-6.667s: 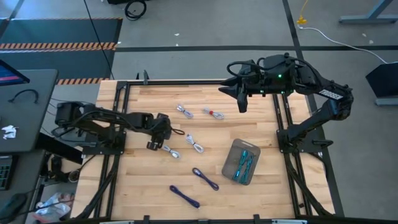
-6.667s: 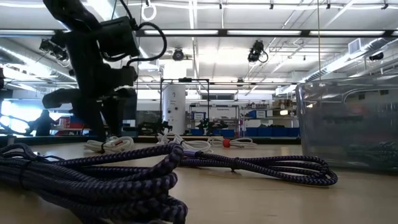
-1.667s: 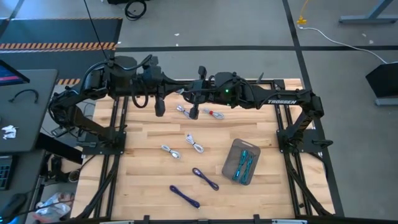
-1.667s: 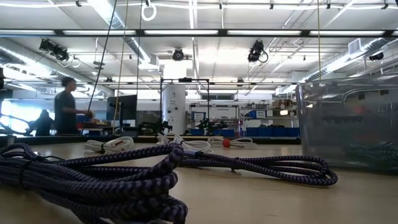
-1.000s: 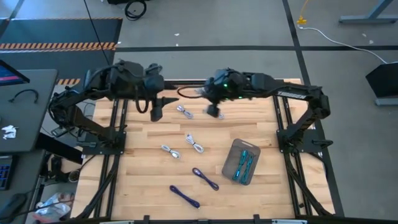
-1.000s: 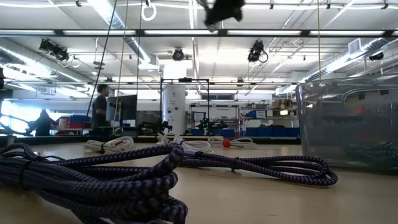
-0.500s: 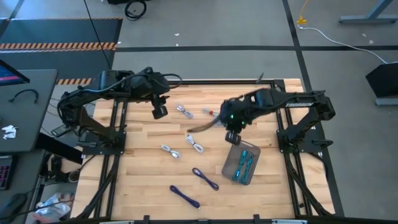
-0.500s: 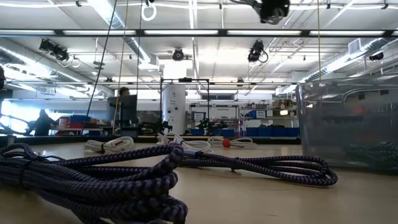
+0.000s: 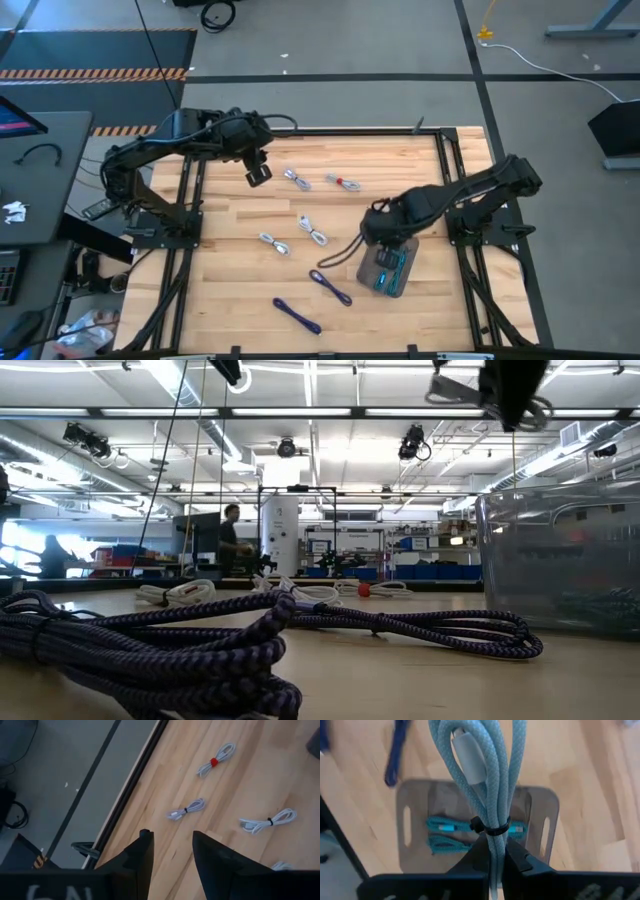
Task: Pick and place USB-C Cables
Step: Put the bottom light blue charger cable into the gray bin
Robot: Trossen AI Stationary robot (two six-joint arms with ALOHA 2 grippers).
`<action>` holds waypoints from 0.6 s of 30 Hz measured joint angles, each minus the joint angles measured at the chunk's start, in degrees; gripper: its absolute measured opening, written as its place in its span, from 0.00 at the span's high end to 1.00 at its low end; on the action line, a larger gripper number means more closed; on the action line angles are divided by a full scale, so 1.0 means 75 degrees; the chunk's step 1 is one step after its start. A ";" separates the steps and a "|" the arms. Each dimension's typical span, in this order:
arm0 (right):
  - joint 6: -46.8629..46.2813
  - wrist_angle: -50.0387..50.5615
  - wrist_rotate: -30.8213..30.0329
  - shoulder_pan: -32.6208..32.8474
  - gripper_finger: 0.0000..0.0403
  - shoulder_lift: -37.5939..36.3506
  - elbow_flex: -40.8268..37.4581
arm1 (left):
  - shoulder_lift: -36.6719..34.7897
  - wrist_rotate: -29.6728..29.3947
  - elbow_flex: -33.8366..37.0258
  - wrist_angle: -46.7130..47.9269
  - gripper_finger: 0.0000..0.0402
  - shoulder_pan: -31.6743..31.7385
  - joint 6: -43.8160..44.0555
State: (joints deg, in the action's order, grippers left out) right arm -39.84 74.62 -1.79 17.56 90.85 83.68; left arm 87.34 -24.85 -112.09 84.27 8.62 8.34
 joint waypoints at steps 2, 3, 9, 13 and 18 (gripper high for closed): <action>0.0107 -0.0035 0.0008 0.0049 0.95 0.0002 -0.0296 | 0.0005 0.0004 0.0003 -0.0005 0.65 0.0000 0.0004; 0.0154 -0.0051 0.0021 0.0058 0.95 0.0003 -0.0420 | -0.0001 0.0001 0.0003 -0.0003 0.65 0.0000 0.0010; 0.0698 -0.0753 0.0171 -0.0071 0.95 0.0003 -0.1068 | -0.0001 0.0001 0.0002 -0.0005 0.65 0.0000 0.0064; 0.0721 -0.2165 0.0323 -0.0213 0.95 0.0003 -0.1513 | -0.0001 0.0001 0.0002 -0.0006 0.65 0.0000 0.0169; 0.0643 -0.2859 0.0564 -0.0129 0.95 0.0003 -0.1884 | -0.0001 0.0001 0.0002 -0.0007 0.65 0.0000 0.0224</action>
State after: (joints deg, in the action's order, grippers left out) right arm -35.02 53.18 2.44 16.60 90.87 69.55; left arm 87.33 -24.84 -112.08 84.22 8.62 10.02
